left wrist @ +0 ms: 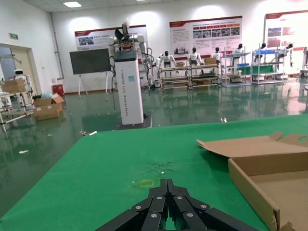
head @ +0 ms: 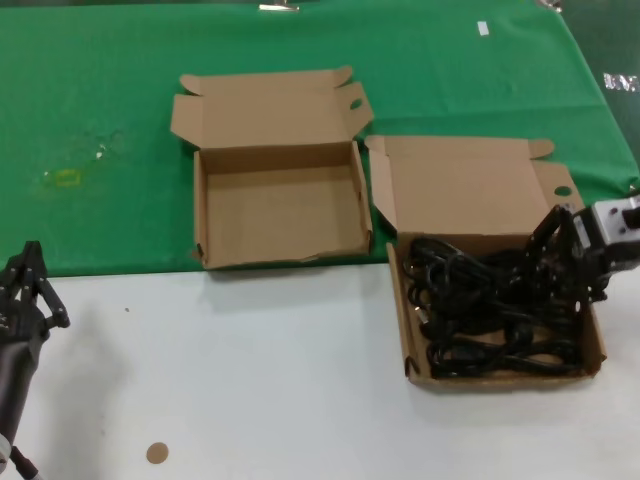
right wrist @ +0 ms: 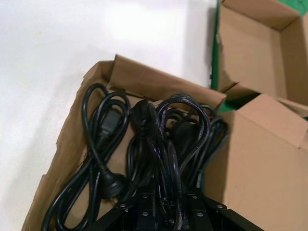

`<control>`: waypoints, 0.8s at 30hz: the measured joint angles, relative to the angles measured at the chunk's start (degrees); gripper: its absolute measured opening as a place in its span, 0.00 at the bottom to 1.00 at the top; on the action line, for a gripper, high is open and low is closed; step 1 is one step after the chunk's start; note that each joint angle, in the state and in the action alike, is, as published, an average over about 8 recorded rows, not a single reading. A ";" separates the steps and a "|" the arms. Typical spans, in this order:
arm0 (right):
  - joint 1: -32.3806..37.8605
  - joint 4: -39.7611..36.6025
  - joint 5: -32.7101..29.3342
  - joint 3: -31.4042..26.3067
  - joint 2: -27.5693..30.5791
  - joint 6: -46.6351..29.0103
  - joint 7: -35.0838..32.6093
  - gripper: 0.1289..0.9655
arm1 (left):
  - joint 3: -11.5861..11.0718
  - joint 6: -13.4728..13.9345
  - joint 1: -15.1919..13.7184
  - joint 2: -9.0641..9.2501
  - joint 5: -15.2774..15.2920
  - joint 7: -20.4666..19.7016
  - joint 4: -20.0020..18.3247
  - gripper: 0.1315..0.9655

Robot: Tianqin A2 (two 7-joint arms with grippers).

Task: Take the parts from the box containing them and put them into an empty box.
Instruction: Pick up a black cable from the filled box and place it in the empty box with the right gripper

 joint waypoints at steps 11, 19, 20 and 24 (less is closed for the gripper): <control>3.78 2.21 0.56 0.95 -1.53 -0.48 2.98 0.13 | 0.00 0.00 0.00 0.00 -0.01 0.00 0.00 0.02; 5.76 3.13 0.52 0.54 -7.45 3.16 4.26 0.13 | 0.00 0.00 0.00 0.00 -0.01 0.00 0.00 0.02; 5.93 3.10 0.44 0.41 -8.39 3.81 4.42 0.13 | 0.00 0.00 0.00 0.00 -0.01 0.00 0.00 0.02; 6.61 2.68 -0.02 -0.20 -12.42 6.69 5.07 0.13 | 0.00 0.00 0.00 0.00 -0.01 0.00 0.00 0.02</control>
